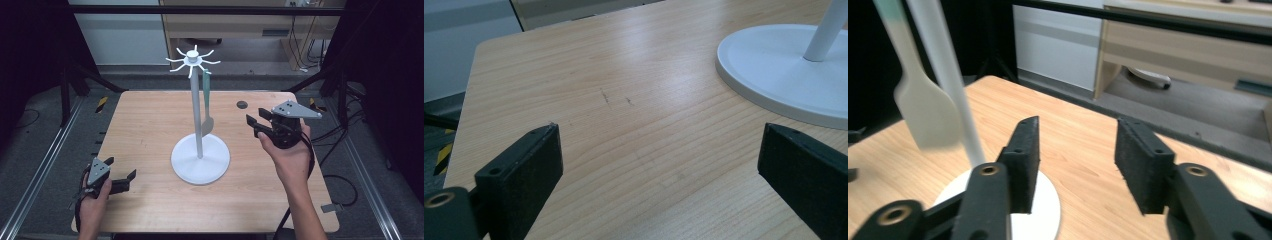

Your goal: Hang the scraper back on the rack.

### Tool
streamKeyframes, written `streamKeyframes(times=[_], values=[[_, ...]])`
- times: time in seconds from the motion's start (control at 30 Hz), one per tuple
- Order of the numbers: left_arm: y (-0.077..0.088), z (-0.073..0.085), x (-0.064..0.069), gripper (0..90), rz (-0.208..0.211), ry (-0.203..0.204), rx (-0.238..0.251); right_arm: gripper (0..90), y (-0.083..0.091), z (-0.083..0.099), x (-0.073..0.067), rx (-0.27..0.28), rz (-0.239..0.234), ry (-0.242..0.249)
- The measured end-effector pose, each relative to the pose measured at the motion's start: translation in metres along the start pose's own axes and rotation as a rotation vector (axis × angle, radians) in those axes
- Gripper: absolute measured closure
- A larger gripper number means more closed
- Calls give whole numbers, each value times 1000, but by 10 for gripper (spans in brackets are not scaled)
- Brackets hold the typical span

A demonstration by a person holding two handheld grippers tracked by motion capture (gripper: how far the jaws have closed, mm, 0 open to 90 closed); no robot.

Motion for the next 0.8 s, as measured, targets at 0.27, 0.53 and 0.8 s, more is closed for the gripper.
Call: streamKeyframes(times=[0.27,0.53,0.8], values=[[0,1,-1,35,-3,8,-4,347,-9,36,16,-16,71,-35],[0,2,-1,33,1,7,-10,128,-25,92,26,-65,100,-93],[-1,3,0,32,3,12,-16,85,-42,146,35,-133,147,-117]])
Point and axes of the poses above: each handheld gripper's, and its own axes: y roughly backward along the jaws, z roughly out of its underside, x roughly to its right, the point moved 5 cm from there along -y, roughly forward along the jaws, and after that the axes turned 9 degrees about z, right-handed, at the moved point
